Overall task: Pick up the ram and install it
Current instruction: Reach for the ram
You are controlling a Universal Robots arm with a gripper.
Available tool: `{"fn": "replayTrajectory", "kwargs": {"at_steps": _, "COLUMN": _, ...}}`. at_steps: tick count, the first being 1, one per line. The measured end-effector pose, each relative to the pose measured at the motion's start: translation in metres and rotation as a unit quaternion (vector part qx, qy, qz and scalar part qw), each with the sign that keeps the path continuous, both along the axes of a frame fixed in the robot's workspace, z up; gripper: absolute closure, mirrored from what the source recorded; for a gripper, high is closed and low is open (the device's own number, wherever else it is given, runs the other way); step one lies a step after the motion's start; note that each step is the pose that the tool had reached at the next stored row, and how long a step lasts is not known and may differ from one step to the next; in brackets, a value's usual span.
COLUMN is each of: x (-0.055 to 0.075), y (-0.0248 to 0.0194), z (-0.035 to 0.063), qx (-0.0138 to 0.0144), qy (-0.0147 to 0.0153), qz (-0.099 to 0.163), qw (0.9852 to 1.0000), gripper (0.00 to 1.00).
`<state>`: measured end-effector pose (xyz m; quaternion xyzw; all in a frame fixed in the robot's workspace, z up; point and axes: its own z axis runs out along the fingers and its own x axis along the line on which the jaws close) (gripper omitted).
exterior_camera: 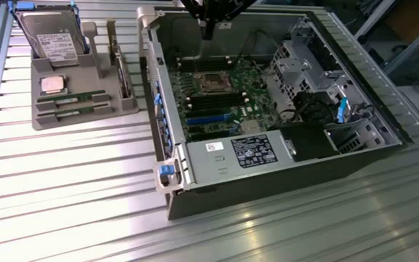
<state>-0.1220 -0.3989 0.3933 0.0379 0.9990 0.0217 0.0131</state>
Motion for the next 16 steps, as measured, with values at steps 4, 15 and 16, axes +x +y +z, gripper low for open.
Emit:
{"fn": "replayTrajectory", "kwargs": {"at_steps": 4, "x": -0.018, "y": 0.0, "z": 0.0, "qx": 0.0, "qy": 0.0, "qz": 0.0, "qw": 1.0, "gripper": 0.9}}
{"fn": "replayTrajectory", "kwargs": {"at_steps": 15, "x": -0.029, "y": 0.0, "z": 0.0, "qx": 0.0, "qy": 0.0, "qz": 0.0, "qw": 1.0, "gripper": 0.9}}
{"fn": "replayTrajectory", "kwargs": {"at_steps": 16, "x": -0.031, "y": 0.0, "z": 0.0, "qx": 0.0, "qy": 0.0, "qz": 0.0, "qw": 1.0, "gripper": 0.9}}
